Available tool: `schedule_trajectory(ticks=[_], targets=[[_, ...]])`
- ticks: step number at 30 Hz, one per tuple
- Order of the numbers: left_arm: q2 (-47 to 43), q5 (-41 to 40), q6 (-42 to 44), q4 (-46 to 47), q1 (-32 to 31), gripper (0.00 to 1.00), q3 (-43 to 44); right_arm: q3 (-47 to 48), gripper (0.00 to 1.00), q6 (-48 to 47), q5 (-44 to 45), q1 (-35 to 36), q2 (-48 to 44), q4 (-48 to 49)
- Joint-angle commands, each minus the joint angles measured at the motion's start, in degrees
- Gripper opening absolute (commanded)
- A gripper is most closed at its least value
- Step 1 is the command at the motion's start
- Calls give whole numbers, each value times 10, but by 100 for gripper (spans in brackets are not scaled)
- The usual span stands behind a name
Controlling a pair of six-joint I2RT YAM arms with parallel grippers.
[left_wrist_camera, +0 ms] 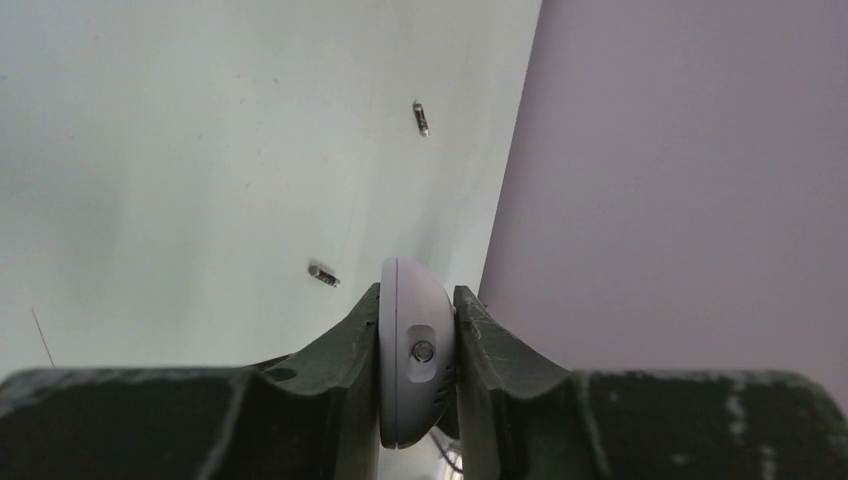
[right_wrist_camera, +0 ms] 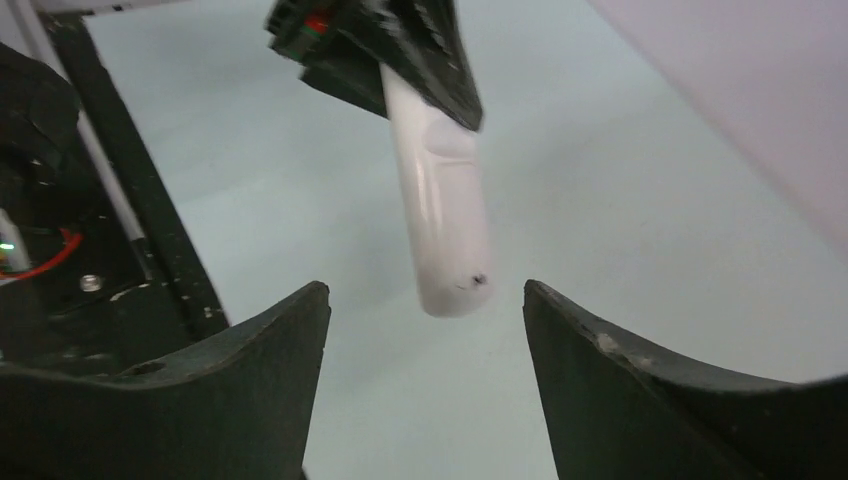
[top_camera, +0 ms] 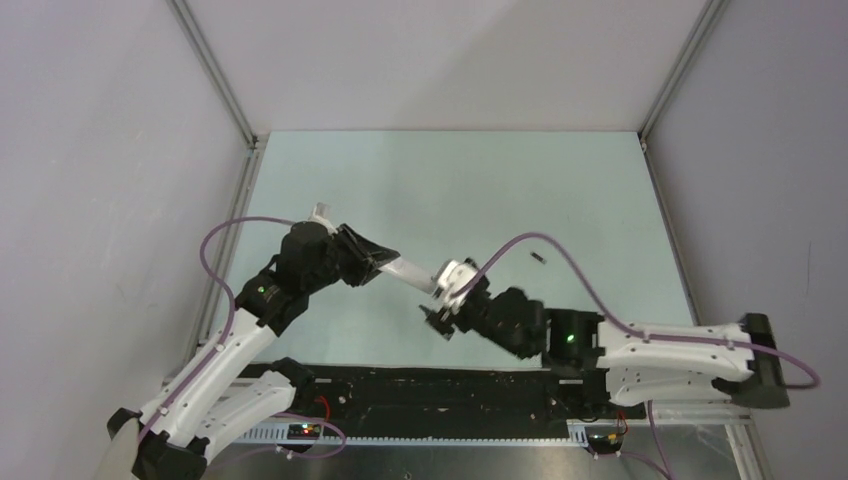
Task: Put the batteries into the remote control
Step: Adjust the remote control.
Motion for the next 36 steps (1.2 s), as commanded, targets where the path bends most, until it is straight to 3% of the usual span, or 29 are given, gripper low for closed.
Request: schedule_trajectory(ticks=[1, 5, 8, 12, 17, 20, 30, 36], targets=[[-9, 60, 95, 61, 0, 1, 9, 18, 74, 168, -231, -98, -85, -141], [9, 122, 159, 62, -1, 0, 24, 10, 77, 181, -290, -129, -119, -172], [11, 155, 194, 63, -1, 0, 27, 8, 87, 187, -339, -153, -138, -182], [-14, 170, 247, 65, -2, 0, 23, 5, 90, 191, -346, -156, -162, -187], [-78, 167, 318, 72, -2, 0, 11, -14, 88, 202, -308, -147, -198, -170], [-109, 162, 346, 81, -2, 0, 3, -27, 85, 232, -223, -138, -216, -150], [-147, 183, 314, 167, -2, 0, -53, -73, 79, 457, -110, -121, -267, -100], [-155, 199, 218, 326, -3, 0, -126, -74, 79, 576, -25, -102, -266, -155]])
